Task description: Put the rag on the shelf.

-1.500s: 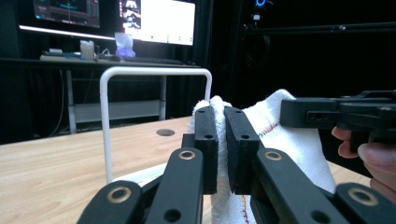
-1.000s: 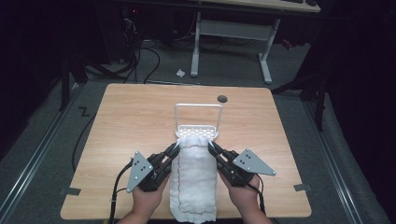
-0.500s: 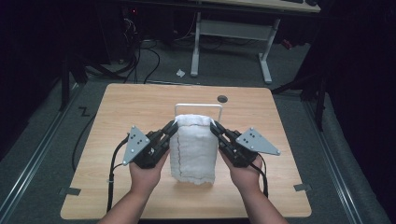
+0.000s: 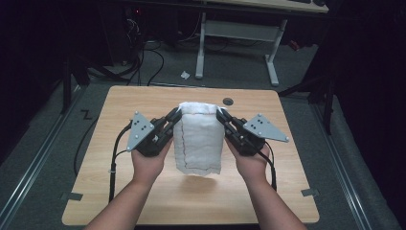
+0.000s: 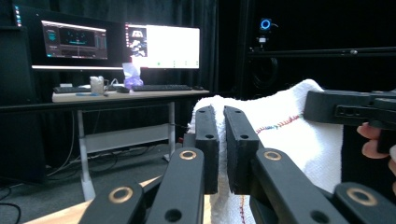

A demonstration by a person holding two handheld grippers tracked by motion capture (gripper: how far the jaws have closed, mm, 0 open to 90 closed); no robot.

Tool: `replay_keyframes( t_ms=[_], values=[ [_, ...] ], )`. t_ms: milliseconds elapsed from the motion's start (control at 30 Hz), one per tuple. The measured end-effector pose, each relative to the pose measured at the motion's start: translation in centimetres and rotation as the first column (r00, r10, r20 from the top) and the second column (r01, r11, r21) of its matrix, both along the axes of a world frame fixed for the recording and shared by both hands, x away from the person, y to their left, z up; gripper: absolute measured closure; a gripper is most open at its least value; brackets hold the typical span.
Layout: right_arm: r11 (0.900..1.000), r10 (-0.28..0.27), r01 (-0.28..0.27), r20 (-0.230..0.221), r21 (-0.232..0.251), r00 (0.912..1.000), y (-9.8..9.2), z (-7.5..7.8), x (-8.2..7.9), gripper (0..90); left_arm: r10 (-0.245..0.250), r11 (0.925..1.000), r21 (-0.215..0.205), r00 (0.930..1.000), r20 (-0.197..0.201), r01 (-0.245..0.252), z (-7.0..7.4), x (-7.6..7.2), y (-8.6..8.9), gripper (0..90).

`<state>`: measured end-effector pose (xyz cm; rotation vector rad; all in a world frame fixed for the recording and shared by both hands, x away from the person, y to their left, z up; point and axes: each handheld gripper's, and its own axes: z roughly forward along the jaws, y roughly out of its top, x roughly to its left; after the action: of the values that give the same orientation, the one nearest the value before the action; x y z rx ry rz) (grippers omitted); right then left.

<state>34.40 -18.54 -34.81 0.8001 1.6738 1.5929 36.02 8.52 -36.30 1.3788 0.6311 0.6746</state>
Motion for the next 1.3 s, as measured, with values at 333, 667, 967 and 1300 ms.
replay_keyframes(
  t_ms=[333, 667, 967, 1300],
  values=[
    [0.999, -0.027, 0.027, -0.001, -0.020, 0.9996, 0.0, 1.7, 2.0, 85.6, 0.002, 0.9999, 0.011, 0.9998, -0.021, -0.002, 1.7, 2.8, -0.5, 85.1],
    [0.998, -0.067, 0.067, -0.039, -0.006, 0.9970, -0.7, 2.9, 4.7, 85.6, 0.003, 0.9999, 0.016, 0.9991, -0.041, -0.002, 2.9, 5.3, -1.5, 85.1],
    [0.995, -0.097, 0.096, -0.039, -0.025, 0.9945, -0.9, 4.0, 6.5, 85.6, 0.012, 0.9979, 0.064, 0.9984, -0.055, -0.008, 4.3, 7.4, -2.1, 85.2],
    [0.991, -0.134, 0.132, -0.080, -0.029, 0.9877, -0.9, 4.3, 9.3, 85.6, 0.033, 0.9946, 0.101, 0.9951, -0.093, -0.024, 5.3, 9.7, -2.7, 85.1]
  ],
)
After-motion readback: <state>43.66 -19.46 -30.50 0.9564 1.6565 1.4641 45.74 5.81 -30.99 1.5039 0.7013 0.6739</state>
